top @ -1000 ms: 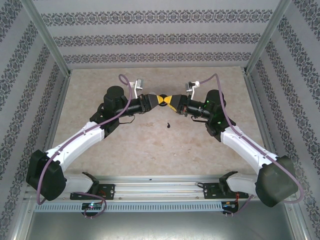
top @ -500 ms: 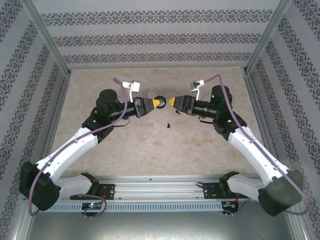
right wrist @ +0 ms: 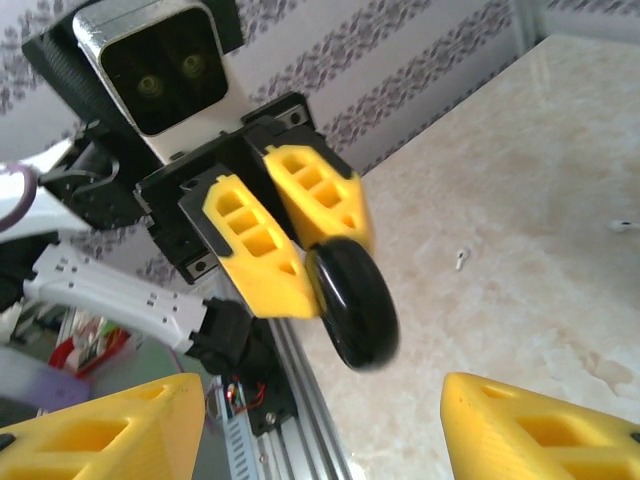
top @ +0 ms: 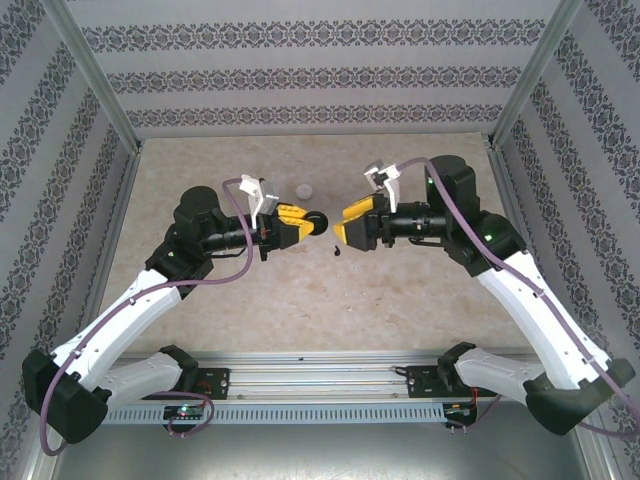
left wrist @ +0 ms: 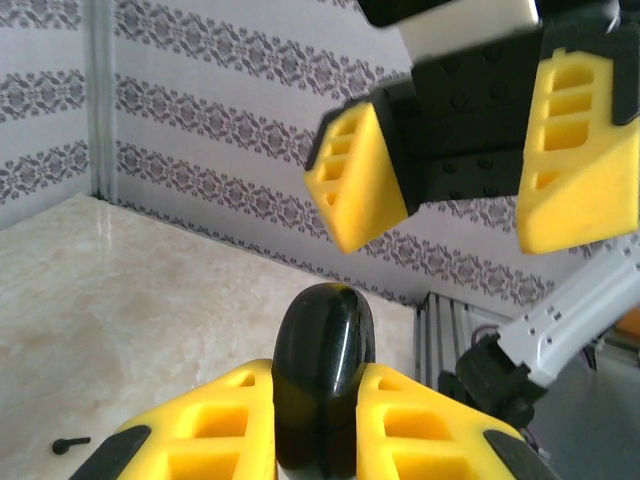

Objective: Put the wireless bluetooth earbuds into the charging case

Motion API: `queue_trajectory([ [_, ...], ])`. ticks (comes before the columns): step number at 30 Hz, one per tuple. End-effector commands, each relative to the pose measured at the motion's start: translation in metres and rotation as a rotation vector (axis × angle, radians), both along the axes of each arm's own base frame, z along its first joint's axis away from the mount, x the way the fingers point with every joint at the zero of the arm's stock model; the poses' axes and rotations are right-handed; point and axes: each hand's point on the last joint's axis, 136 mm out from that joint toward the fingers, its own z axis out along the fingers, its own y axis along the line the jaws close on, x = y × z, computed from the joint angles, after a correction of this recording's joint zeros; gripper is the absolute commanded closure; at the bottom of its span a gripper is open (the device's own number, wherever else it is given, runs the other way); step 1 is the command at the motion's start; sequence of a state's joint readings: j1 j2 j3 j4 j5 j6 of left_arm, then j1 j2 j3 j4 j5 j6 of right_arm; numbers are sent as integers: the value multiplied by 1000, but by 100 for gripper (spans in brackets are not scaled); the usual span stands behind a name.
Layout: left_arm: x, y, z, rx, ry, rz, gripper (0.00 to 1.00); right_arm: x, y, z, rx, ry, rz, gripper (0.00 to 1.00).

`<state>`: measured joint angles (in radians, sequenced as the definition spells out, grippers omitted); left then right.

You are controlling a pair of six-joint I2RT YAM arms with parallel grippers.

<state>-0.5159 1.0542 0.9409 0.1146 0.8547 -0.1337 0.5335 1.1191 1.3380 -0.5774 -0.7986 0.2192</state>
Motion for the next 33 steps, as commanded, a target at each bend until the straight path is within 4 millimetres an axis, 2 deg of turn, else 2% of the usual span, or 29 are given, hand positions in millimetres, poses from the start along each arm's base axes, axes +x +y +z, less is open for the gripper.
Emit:
queue_trajectory([
  [1, -17, -5, 8, 24, -91, -101, 93, -5, 5, 0, -50, -37, 39, 37],
  [6, -18, -8, 9, 24, -76, -133, 93, 0, 13, 1, -57, -49, 49, 41],
  [14, -20, -11, 13, 5, -50, -169, 93, -3, 27, -13, -71, -25, 115, 47],
  [22, -21, -13, 15, -2, -30, -190, 93, 1, 31, -18, -73, -26, 127, 72],
  [27, -21, -13, 17, -10, -27, -185, 90, -1, 31, -20, -70, -13, 144, 83],
  [31, -18, -14, 20, -27, -14, -178, 87, -3, 32, -21, -60, -6, 152, 86],
  [32, -18, -14, 21, -31, -11, -182, 87, -4, 32, -21, -54, -5, 153, 86],
  [33, -19, -15, 21, -36, -6, -189, 87, -4, 33, -21, -47, -6, 154, 80],
])
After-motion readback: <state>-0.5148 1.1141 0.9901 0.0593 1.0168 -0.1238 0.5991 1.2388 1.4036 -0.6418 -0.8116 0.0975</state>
